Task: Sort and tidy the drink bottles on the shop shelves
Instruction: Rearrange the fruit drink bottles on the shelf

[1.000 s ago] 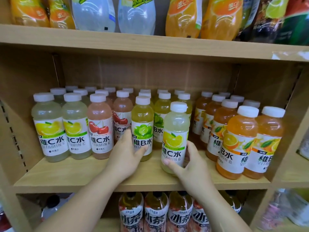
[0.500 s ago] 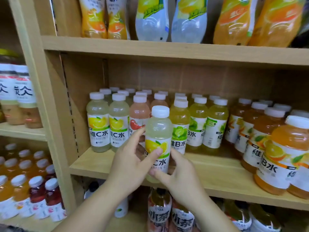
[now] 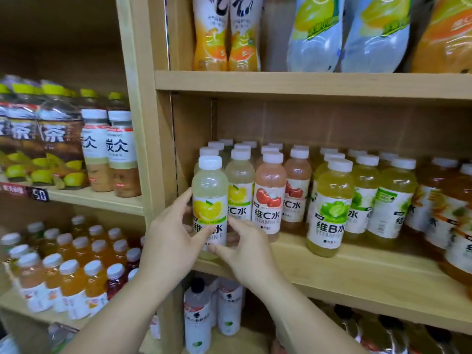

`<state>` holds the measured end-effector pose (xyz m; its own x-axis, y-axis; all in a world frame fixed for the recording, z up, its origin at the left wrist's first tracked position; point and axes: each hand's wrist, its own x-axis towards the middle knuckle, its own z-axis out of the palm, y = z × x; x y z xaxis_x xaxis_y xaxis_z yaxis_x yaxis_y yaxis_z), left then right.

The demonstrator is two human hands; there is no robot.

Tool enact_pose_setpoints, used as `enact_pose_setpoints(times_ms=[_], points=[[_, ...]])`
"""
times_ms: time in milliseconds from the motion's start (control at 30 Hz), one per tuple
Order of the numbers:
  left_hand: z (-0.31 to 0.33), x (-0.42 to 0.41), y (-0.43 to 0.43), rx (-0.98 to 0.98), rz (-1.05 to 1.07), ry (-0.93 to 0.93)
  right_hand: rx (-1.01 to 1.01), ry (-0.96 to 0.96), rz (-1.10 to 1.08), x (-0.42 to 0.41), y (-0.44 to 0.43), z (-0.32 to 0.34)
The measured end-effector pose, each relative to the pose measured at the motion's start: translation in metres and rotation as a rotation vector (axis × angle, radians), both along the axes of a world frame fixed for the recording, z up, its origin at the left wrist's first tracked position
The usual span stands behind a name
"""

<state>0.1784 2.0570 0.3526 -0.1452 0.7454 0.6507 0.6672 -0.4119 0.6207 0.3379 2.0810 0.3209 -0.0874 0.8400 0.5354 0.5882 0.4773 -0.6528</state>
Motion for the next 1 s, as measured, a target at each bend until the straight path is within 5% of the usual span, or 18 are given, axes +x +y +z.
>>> enact_pose_setpoints(times_ms=[367, 667, 1000], points=[[0.005, -0.023, 0.008, -0.045, 0.164, 0.219, -0.026, 0.006, -0.099, -0.036, 0.015, -0.005], [0.006, -0.022, 0.003, -0.051, 0.144, 0.181, -0.038, -0.023, -0.077, -0.03, 0.016, -0.006], [0.083, 0.066, -0.028, 0.444, -0.17, 0.131, 0.44, 0.184, -0.211, 0.078, -0.075, 0.125]])
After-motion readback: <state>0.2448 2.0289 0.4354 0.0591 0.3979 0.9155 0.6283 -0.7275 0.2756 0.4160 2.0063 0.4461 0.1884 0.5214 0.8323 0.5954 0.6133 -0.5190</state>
